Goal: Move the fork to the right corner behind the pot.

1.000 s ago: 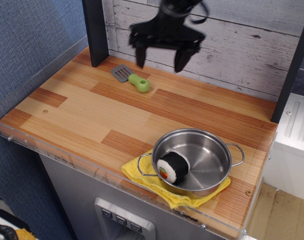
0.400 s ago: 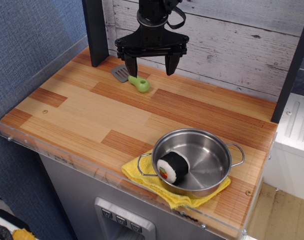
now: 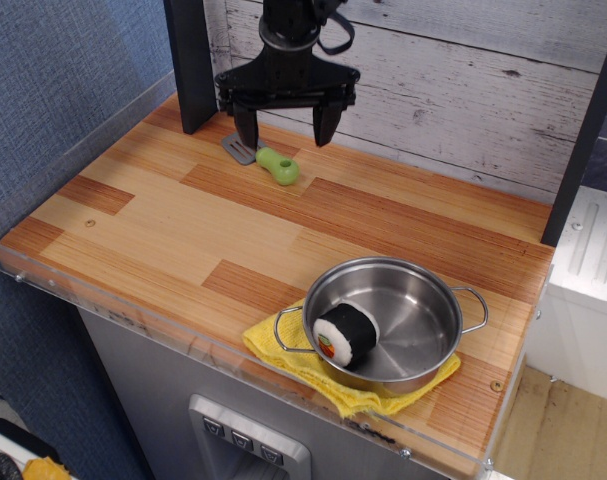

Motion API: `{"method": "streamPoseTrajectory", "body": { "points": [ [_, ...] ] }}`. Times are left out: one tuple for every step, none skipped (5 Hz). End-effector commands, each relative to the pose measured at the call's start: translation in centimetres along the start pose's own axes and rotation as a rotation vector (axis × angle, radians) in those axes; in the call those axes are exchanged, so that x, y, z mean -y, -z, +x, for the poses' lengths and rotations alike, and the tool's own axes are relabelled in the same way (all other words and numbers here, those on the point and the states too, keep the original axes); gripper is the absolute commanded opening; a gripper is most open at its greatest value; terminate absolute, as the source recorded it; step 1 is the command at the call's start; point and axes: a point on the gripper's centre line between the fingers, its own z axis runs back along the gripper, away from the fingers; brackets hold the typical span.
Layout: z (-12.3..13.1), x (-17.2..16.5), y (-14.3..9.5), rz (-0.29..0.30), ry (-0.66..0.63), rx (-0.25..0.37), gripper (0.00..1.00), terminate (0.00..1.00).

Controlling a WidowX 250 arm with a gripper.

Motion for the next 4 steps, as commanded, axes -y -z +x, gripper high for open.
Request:
{"method": "streamPoseTrajectory", "body": {
  "points": [
    [1.0,-2.0,0.9,0.022,-0.001,0.0,1.0,0.0],
    [0.8,-2.6,2.0,0.037,-0.004,-0.022,1.0,0.0],
    [0.7,-2.9,2.9,0.052,-0.012,-0.036,1.0,0.0],
    [0.7,-2.7,3.9,0.07,-0.018,-0.047,1.0,0.0]
  ]
}}
